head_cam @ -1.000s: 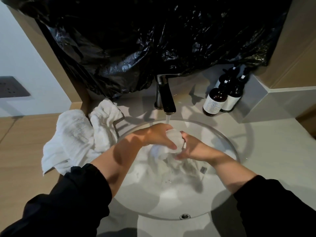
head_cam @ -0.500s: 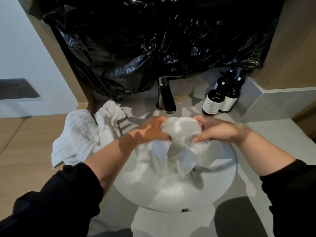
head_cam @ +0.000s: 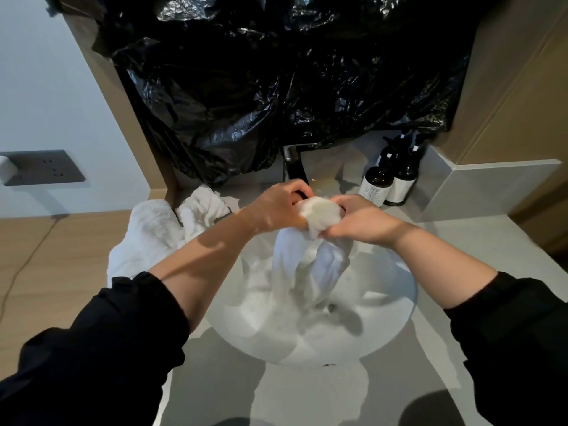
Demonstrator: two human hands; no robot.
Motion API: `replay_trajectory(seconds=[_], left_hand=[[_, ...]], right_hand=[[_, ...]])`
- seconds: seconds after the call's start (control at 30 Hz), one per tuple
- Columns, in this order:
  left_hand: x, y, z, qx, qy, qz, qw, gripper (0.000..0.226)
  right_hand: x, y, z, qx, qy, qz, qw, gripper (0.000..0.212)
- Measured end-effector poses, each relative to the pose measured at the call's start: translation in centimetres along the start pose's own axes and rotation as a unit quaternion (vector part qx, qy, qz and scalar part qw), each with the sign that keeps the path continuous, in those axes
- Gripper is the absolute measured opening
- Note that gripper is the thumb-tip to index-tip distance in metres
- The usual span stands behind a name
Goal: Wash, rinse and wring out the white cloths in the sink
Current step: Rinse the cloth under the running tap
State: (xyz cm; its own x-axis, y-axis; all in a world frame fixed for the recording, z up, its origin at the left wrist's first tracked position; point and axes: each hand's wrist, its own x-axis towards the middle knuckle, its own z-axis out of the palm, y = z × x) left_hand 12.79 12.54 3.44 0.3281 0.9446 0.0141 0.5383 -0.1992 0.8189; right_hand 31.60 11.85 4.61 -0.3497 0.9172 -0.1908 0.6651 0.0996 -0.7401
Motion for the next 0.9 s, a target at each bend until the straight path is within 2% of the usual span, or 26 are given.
replay_trajectory(seconds=[0.1,0.2,0.27,0.3,0.4,0.47,0.57,0.67,0.7,0.8,0.83,0.9], left_hand=[[-0.4,0.7,-0.8,-0.089,0.045,-0.005,0.995,0.045],[-0.9,1.6,-1.1,-0.189,0.06,0.002,0.98,0.043],[-1.7,1.1,-0.6,-0.232,0.05,0.008,0.971,0.046],[-2.2,0.4,-0.1,-0.243,0.032,0.015,0.969,0.055],[-3.9,-1.5,3.0,-0.178,0.007,-0.005,0.984,0.085],[-4.3,-1.9,6.2,-0.158,0.048,-0.055,0.985,0.093],[-3.6,-2.0,10.1,-0.264,0.119,-0.122,0.949,0.079],[-2.4,-2.1,11.4,-0.245,0.171,-0.171,0.939,0.084],[-2.2,-2.4,11.4,-0.221,0.172,-0.179,0.943,0.077],[-2.3,-3.7,9.3,-0.113,0.116,-0.168,0.972,0.047],[-2.4,-4.6,8.2,-0.099,0.085,-0.177,0.975,0.043],[-2.9,-6.4,5.7,-0.154,-0.013,-0.16,0.975,0.053]], right_hand=[[-0.4,-0.5,-1.0,0.068,-0.006,0.008,0.998,0.039],[-0.8,-1.3,-1.8,0.221,-0.019,-0.017,0.975,0.042],[-1.0,-2.1,-2.4,0.291,-0.02,-0.034,0.956,0.04],[-1.2,-2.6,-2.6,0.323,-0.021,-0.037,0.946,0.039],[-1.5,-4.0,-2.6,0.426,-0.028,-0.042,0.903,0.052],[-1.4,-5.0,-2.0,0.48,-0.02,-0.038,0.876,0.063],[-1.3,-6.4,-0.7,0.545,-0.006,-0.03,0.838,0.058],[-1.1,-6.2,0.0,0.586,0.0,-0.021,0.81,0.047],[-1.1,-5.9,0.0,0.6,0.007,-0.011,0.8,0.044],[-0.3,-2.9,-0.8,0.644,0.026,0.022,0.764,0.032],[-0.3,-1.4,-1.0,0.654,0.039,0.036,0.755,0.03],[0.0,2.8,-1.0,0.666,0.061,0.072,0.74,0.036]])
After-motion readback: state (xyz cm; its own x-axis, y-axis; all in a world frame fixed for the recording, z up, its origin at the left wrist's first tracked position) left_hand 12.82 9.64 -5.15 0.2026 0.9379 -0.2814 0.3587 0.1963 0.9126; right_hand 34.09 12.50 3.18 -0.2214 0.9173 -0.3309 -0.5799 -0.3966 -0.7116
